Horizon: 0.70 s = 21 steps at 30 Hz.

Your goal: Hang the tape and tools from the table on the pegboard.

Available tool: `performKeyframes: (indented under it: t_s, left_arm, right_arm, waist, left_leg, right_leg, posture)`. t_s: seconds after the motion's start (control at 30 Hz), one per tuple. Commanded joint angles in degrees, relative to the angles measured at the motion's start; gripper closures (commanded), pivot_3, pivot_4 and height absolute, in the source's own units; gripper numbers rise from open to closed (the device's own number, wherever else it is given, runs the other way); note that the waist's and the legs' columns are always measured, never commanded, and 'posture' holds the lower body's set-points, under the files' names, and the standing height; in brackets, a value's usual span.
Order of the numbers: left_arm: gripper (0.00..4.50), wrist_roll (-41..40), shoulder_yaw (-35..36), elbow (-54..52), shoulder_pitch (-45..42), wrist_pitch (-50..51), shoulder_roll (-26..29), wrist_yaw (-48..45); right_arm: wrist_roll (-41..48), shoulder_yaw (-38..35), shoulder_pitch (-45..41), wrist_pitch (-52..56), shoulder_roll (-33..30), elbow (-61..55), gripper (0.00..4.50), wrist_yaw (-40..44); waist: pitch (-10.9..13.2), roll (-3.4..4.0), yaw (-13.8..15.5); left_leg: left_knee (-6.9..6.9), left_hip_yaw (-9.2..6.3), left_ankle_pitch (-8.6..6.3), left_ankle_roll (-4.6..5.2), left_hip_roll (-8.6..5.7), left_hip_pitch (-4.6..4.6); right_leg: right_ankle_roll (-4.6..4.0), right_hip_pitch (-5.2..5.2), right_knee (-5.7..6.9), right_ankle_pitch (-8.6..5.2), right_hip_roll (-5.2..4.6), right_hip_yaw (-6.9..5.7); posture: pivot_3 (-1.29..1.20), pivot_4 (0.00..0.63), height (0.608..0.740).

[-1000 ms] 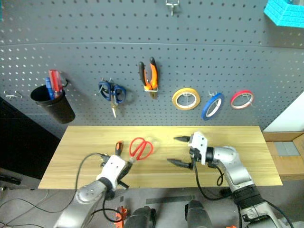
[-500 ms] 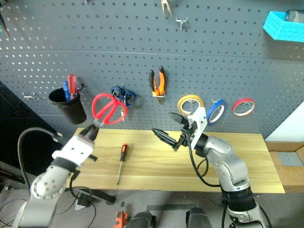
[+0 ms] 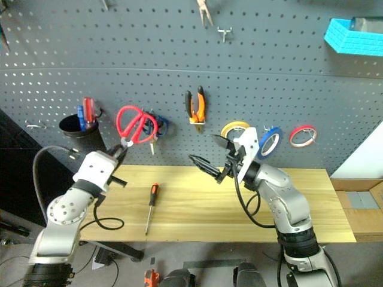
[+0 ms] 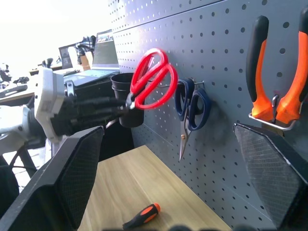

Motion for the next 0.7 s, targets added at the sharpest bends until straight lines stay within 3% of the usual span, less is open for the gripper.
performKeyframes:
  t_s: [0.03,0.7]
  left_arm:
    - [4.26,-0.97,-0.89,-1.62,0.72,0.0,-0.24,-1.52]
    - [4.26,-2.12,-0.9,-1.24,-0.67,5.57,-0.79,-2.64]
  right_arm:
    - [-0.02,-0.08,-0.92,-1.01,-0.29,-1.51,0.0,0.0]
    - [-1.07,0.57,-0.2,-2.21,-0.31,-0.85,0.0,0.65]
  waist:
    - [-0.14,0.05,-0.08]
    - [-0.46,-0.02,-0.42]
  left_leg:
    - [0.0,0.0,0.0,0.0,0.0,0.01]
    - [0.02,0.09,0.0,0.0,-0.01,0.16]
  right_leg:
    - [0.0,0.0,0.01,0.0,0.0,0.0]
    - [-0.01,0.04,0.16,0.01,0.01,0.09]
  posture:
    - [-0.03,0.071,0.74]
    - [-0.04,0.064,0.74]
